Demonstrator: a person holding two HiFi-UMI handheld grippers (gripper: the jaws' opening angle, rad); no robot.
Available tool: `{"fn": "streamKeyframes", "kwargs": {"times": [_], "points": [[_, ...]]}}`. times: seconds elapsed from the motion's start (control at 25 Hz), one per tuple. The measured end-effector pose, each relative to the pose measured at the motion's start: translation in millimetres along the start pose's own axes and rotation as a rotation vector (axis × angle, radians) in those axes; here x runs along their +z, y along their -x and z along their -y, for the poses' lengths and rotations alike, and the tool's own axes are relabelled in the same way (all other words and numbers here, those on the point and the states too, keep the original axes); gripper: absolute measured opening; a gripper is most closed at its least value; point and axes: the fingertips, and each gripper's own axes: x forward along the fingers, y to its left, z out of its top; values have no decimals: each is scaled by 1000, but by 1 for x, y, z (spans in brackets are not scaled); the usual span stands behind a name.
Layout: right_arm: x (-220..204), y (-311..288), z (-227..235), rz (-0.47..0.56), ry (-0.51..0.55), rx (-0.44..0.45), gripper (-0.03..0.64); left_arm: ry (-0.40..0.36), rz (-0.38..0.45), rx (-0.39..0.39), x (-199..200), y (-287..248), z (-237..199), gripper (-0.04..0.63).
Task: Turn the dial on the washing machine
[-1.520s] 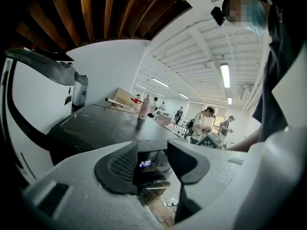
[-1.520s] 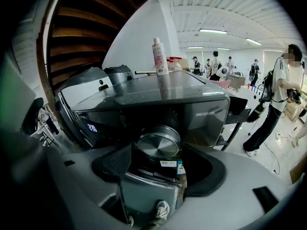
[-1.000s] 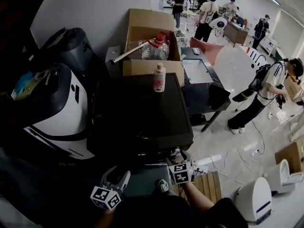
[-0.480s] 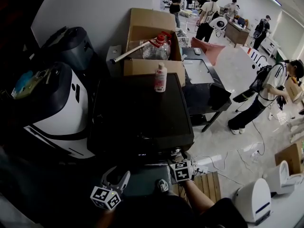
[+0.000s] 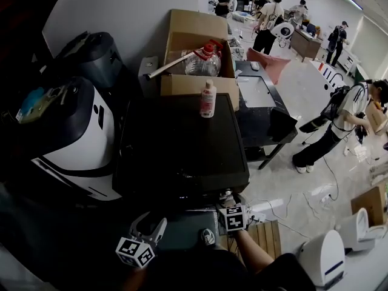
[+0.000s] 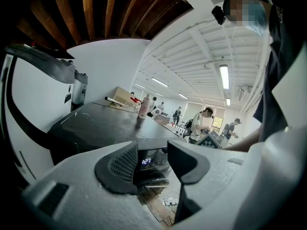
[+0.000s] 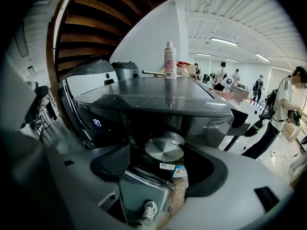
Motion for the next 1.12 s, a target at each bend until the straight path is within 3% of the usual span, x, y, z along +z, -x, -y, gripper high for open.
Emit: {"fn": "streamKeyframes", "kwargs": {"times": [0.28, 0.68, 1.12], "points": [[11, 13, 4, 49, -54, -27, 328, -3, 6, -3, 2, 4, -2, 189], [33, 69, -7, 216, -129, -59, 278, -21, 14, -56, 1, 18, 8, 176], [43, 148, -48, 393, -161, -65, 118, -68, 21, -126, -3, 50, 23, 122]]}}
